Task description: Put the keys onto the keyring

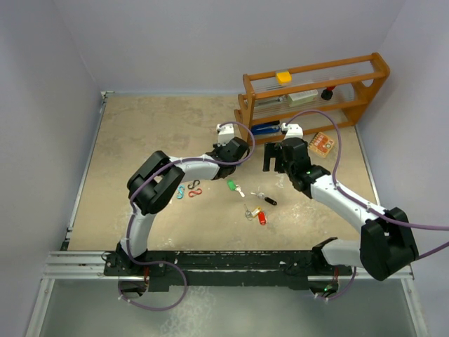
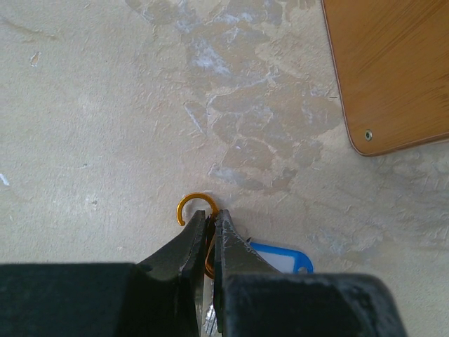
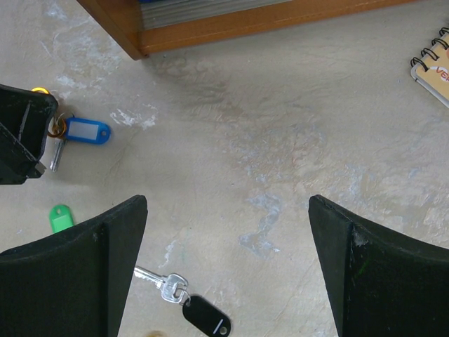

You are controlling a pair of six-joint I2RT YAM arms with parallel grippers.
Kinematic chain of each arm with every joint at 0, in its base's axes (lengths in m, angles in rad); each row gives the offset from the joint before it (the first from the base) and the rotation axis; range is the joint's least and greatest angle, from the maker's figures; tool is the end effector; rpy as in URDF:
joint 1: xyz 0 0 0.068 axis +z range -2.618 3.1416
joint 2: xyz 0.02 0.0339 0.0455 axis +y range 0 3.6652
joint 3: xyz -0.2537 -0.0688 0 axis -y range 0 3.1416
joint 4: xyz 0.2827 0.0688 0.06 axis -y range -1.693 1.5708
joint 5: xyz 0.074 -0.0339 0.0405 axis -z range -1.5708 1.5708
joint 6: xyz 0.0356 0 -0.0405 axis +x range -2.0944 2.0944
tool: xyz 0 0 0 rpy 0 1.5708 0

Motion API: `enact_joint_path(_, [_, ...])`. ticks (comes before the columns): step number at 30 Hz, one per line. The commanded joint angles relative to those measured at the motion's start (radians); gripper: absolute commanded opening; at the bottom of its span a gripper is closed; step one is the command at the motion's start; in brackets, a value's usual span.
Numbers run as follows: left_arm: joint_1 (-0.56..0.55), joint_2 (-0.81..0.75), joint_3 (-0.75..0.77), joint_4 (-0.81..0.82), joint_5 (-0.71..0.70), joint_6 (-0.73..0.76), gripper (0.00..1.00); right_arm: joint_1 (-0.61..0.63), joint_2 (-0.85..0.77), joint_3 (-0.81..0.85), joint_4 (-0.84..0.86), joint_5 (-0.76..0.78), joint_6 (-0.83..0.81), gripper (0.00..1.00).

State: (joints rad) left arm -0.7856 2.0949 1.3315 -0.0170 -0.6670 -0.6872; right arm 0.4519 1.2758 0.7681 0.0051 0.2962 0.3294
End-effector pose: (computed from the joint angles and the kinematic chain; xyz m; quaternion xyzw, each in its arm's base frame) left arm 0.3444 -0.3134 0.1093 -0.0830 0.8772 -0.0205 0.4724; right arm 0.2898 0.1291 0.2192 0.0229 0.8543 0.0743 0.5139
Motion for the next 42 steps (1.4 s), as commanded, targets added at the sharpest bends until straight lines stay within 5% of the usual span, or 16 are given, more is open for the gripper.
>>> enact_joint_path(1, [0.008,0.002,0.029,0.04,-0.038,0.017,0.0,-0.004,-0.003,-0.005,0.026,-0.002,0.01,1.0])
enact_joint_path(42, [0.022,-0.022,0.021,0.088,-0.104,0.041,0.0,-0.009,0.02,0.005,0.032,-0.008,0.007,1.0])
